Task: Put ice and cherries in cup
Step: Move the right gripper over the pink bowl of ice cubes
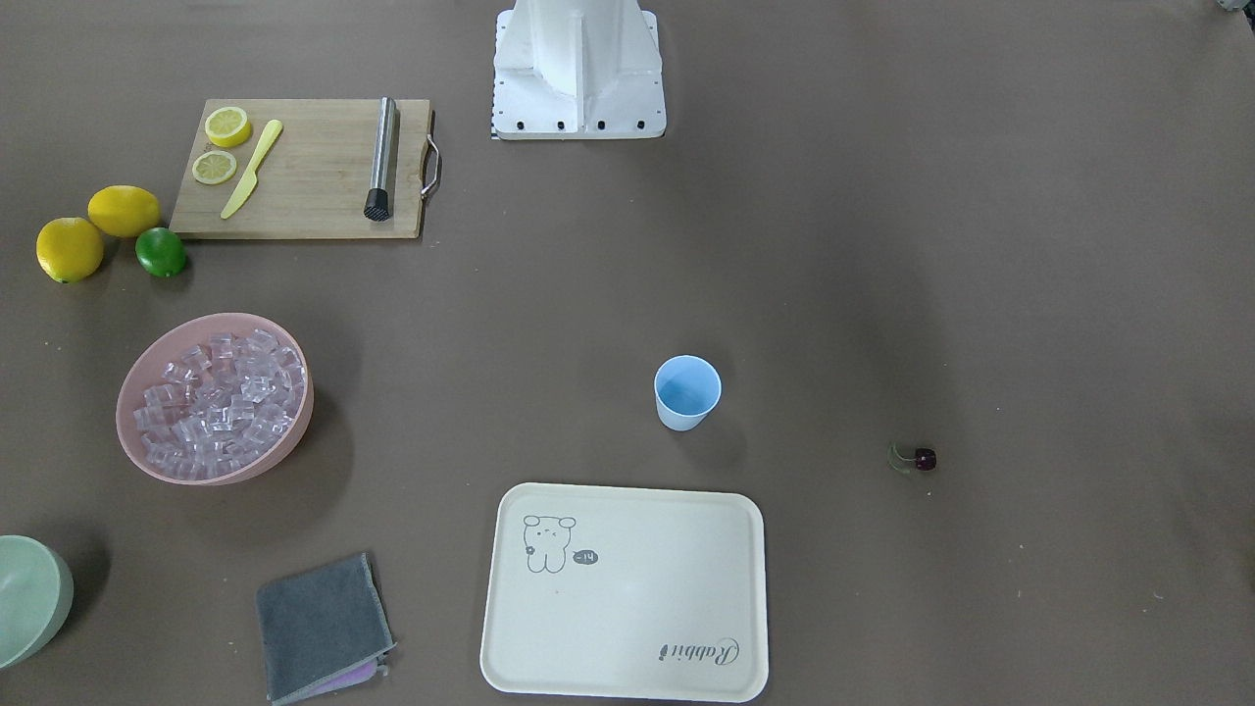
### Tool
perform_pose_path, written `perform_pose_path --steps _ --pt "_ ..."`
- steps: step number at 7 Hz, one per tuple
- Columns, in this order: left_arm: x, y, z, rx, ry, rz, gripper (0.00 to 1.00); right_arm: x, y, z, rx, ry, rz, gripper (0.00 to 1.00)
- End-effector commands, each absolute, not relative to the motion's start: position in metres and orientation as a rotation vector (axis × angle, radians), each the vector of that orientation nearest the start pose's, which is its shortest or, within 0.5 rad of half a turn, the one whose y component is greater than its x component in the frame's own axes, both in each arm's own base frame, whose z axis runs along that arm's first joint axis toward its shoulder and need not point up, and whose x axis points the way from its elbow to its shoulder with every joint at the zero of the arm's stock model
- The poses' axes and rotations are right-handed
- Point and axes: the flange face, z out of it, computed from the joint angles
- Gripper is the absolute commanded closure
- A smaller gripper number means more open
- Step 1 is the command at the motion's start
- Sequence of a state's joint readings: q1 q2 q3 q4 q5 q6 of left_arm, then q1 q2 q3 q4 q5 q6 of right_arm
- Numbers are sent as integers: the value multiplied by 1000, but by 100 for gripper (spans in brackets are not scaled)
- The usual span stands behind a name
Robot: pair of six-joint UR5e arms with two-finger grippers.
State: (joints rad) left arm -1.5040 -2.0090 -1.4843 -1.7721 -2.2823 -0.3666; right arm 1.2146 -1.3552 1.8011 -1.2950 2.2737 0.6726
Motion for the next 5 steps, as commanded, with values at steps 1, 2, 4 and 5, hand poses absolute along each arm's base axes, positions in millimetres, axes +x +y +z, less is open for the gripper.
perform_pose_path --steps 1,2,4,5 --pt "-24 -673 413 390 791 -75 2 -226 -540 382 233 -910 49 1" --pt "-25 -671 413 392 787 -76 2 -251 -531 385 222 -916 44 6" --pt "-31 -668 412 401 784 -84 2 -290 -515 385 226 -916 -13 13" --pt "-31 -668 413 400 782 -85 2 -293 -514 384 226 -918 -22 18"
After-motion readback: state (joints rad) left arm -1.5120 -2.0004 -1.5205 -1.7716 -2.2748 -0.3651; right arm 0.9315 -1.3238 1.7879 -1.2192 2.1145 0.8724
